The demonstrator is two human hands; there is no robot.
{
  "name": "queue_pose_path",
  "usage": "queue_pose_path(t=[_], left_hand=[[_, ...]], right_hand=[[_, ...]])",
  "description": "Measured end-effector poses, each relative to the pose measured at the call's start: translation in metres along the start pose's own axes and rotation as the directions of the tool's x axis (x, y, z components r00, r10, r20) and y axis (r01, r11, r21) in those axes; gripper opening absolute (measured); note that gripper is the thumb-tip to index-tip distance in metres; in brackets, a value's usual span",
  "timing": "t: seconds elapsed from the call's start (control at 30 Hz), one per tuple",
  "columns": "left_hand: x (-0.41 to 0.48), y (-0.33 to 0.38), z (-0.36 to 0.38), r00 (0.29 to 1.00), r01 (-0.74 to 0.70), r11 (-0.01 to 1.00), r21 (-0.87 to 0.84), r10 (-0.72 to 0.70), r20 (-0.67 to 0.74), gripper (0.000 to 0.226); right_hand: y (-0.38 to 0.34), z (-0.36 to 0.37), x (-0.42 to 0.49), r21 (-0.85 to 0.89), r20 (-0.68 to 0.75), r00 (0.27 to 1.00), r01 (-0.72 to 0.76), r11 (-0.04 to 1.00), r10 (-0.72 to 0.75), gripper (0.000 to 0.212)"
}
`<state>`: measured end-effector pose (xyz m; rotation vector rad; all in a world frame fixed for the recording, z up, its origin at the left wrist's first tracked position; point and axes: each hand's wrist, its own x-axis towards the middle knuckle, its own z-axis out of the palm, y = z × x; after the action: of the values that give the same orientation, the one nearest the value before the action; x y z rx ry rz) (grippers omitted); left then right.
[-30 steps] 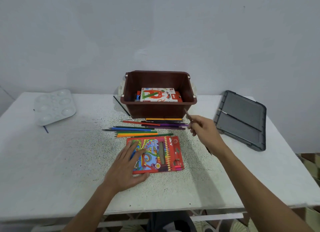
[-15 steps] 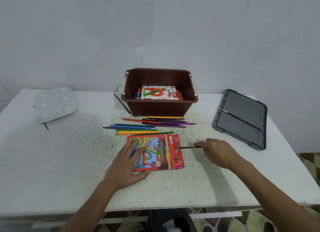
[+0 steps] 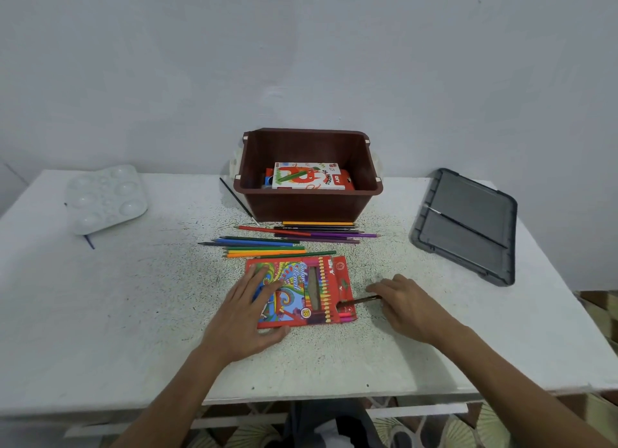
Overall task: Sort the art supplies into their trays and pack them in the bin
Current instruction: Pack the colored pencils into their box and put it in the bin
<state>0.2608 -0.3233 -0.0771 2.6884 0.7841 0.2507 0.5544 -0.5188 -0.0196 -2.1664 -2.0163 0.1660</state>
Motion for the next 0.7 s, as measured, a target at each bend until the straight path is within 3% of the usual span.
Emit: queue_pose_path(t=[0.13,0.3,0.5,0.7], left_hand=[[0.0,0.0,0.0,1.0,-0.002,1.0,0.002,0.002,0.006,0.089],[-0.001,0.0,0.001,1.0,-0.007,1.0,-0.006,0.007,-0.008,0.087],[0.0,0.0,0.0,1.0,-0.02,1.0,0.001,0.02,-0.019,0.087],[0.0,0.0,0.001,1.0,-0.015,1.0,-0.004,0.015,-0.02,0.087]], right_hand=[[-0.022,0.011,0.0,0.093,-0.035,0.998,0.054,0.994,-0.051,0.017],[-0.046,0.018,0.001,0.06,-0.092,0.99,0.115,0.992,-0.109,0.03],[-0.017,0.014,-0.012,0.06,-0.133,0.99,-0.044,0.997,0.051,0.027],[0.012,0.014,-0.022,-0.006,-0.139,0.988,-0.065,0.998,0.064,0.013]])
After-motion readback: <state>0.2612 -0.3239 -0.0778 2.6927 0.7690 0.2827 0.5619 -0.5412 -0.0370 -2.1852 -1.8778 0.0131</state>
